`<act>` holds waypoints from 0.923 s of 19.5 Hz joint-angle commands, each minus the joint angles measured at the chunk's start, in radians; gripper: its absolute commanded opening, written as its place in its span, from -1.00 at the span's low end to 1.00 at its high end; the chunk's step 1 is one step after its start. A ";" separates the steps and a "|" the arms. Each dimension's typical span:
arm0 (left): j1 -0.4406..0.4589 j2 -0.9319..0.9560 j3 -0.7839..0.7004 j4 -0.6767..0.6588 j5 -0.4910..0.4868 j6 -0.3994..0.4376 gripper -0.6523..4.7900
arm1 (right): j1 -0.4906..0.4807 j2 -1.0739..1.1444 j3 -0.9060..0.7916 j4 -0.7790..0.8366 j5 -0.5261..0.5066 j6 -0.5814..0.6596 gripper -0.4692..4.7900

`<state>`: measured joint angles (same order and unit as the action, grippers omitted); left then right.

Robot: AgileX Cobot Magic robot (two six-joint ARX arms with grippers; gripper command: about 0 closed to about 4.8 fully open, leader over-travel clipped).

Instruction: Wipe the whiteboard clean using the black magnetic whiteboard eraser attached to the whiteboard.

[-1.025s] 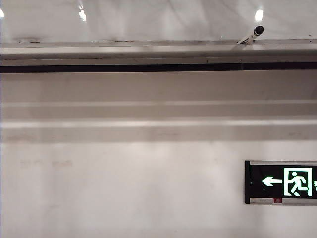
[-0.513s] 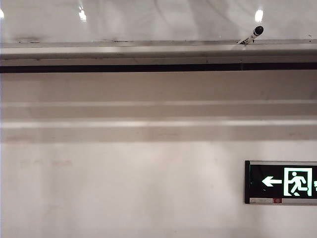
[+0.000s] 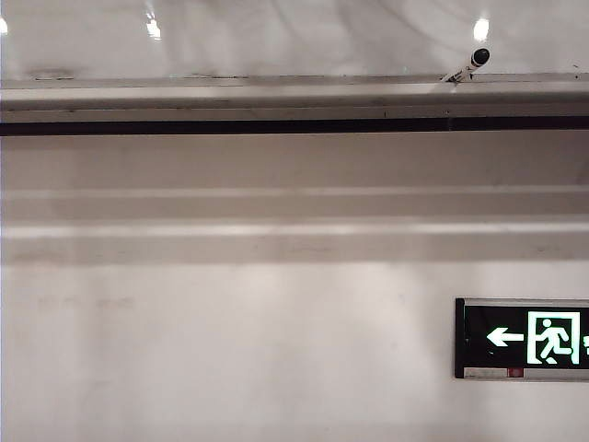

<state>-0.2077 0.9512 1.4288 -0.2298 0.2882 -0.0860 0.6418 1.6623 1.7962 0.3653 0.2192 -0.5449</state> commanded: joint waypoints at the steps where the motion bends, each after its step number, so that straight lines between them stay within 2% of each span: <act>1: -0.001 -0.003 0.004 0.005 0.008 0.000 -0.78 | -0.001 0.032 0.049 -0.025 0.039 -0.002 -0.28; 6: -0.001 -0.003 0.004 0.005 0.008 0.000 -0.78 | 0.000 0.110 0.190 -0.133 0.102 -0.003 -0.24; 7: -0.001 -0.003 0.004 0.005 0.008 0.000 -0.78 | 0.000 0.119 0.209 -0.156 0.101 -0.003 -0.13; 8: -0.001 -0.003 0.004 0.005 0.008 0.000 -0.78 | 0.000 0.126 0.225 -0.182 0.100 -0.003 0.21; 9: -0.001 -0.003 0.004 0.005 0.008 0.000 -0.78 | 0.000 0.128 0.228 -0.190 0.101 -0.003 0.43; 11: -0.001 -0.003 0.003 0.005 0.008 0.000 -0.78 | 0.000 0.128 0.228 -0.211 0.101 -0.003 0.73; 13: -0.001 -0.002 0.004 0.005 0.008 0.000 -0.78 | 0.000 0.128 0.229 -0.212 0.101 -0.003 0.82; 18: -0.001 -0.003 0.004 0.003 0.006 0.000 -0.78 | 0.053 0.078 0.234 -0.280 0.117 -0.005 0.83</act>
<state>-0.2077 0.9512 1.4288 -0.2329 0.2882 -0.0860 0.6750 1.7733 2.0193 0.0921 0.3267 -0.5507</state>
